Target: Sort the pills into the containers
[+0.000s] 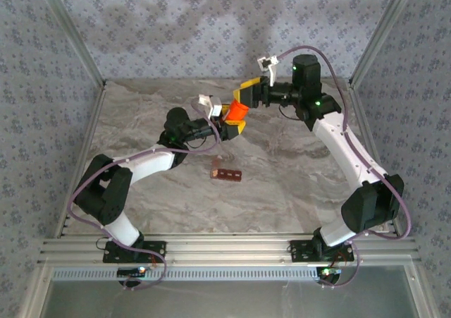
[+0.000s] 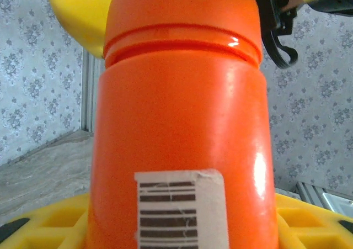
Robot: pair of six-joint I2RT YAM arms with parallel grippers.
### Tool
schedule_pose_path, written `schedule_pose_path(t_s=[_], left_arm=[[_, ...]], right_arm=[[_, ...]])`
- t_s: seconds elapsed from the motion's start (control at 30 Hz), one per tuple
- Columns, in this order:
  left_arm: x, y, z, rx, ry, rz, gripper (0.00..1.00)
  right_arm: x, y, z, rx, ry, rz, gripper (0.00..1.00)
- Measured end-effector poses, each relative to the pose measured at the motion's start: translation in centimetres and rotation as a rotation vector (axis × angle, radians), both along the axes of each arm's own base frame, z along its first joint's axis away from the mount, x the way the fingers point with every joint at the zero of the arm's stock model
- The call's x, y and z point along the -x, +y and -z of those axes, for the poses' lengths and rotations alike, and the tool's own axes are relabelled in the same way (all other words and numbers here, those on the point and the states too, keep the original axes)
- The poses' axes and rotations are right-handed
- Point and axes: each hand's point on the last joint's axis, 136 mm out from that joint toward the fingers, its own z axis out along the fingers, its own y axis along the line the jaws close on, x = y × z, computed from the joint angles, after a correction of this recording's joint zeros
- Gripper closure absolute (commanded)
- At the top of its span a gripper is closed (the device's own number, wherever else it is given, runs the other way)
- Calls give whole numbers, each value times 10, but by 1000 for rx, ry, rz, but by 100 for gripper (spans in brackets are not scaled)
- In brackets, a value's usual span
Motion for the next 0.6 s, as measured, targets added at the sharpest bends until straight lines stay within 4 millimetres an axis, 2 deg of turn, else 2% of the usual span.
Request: schedule_pose_path(t_s=[0.3,0.6], left_arm=[[1,0,0,0,6,9,100],[1,0,0,4,16,10,100]], right_arm=[[1,2,-1,-7,5,-4,31],[10,-5,17,22,46,1,32]])
